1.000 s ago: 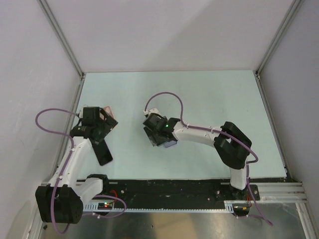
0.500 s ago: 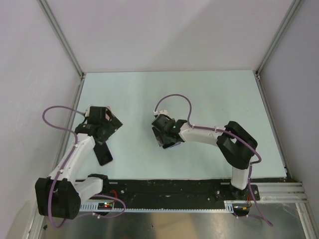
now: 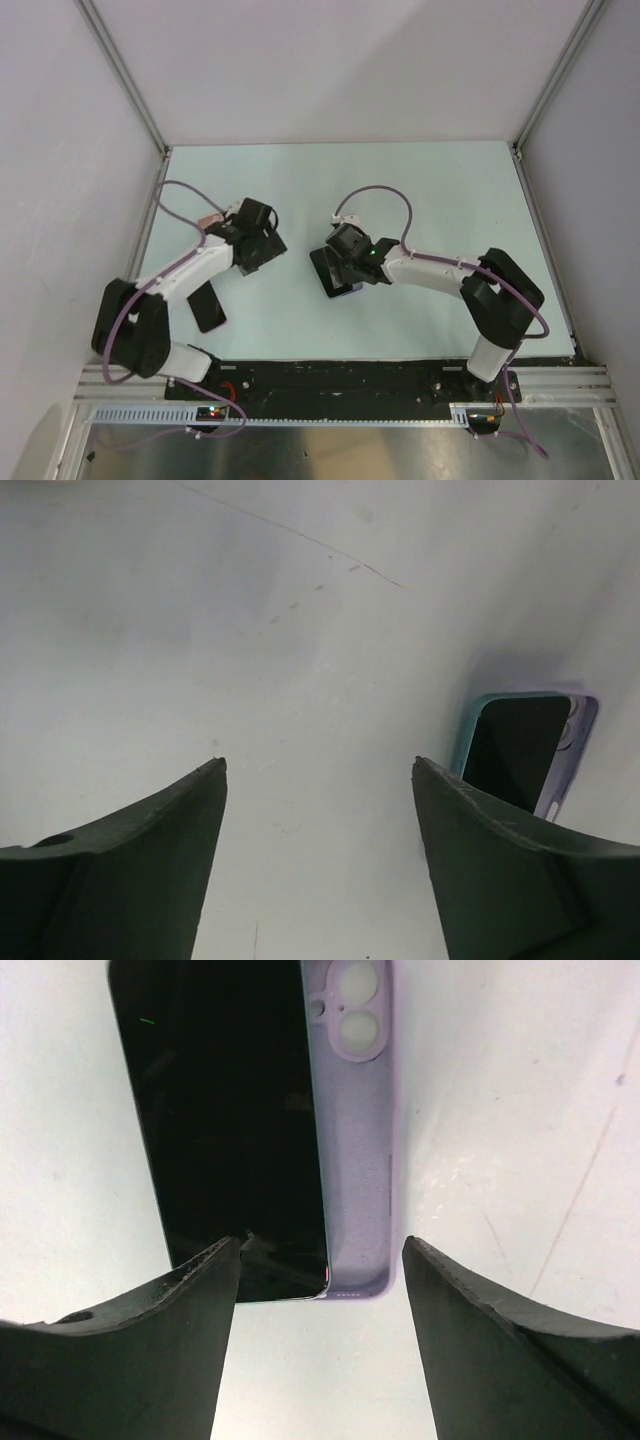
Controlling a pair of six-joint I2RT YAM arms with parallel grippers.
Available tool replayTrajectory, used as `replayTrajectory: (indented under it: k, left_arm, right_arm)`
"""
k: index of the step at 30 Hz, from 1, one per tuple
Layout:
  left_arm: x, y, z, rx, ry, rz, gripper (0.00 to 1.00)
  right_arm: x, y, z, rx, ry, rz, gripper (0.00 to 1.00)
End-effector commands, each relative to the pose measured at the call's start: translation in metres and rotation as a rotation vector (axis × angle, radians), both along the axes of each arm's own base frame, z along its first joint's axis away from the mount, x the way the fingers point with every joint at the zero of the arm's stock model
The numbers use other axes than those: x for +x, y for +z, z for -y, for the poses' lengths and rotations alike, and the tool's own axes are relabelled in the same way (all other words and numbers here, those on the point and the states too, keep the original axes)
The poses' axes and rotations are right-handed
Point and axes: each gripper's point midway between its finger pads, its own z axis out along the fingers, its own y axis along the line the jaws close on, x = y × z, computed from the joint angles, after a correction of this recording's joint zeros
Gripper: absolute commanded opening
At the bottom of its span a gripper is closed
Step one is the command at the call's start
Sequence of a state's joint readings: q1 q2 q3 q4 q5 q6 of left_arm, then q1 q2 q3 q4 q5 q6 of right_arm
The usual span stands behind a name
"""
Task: Put the phone into the phone case
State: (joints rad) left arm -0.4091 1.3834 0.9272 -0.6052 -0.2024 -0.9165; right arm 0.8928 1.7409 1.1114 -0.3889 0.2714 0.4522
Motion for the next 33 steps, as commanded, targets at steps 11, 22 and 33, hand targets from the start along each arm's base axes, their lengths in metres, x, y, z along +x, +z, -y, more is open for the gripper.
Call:
replayTrajectory:
  k: [11,22,33]
  left_arm:
    - [0.021,-0.038,0.074,-0.002,-0.090,-0.066,0.33]
    - [0.010,-0.055,0.117,-0.013,-0.162,-0.104,0.21]
    - [0.012,-0.055,0.136,-0.028,-0.200,-0.107,0.20]
  right_arm:
    - [0.051,0.044,0.024,0.193,-0.162,0.059,0.60]
    - [0.082,0.005,0.039,0.168,-0.284,-0.016,0.33]
    - [0.077,-0.019,0.008,0.190,-0.214,-0.083,0.32]
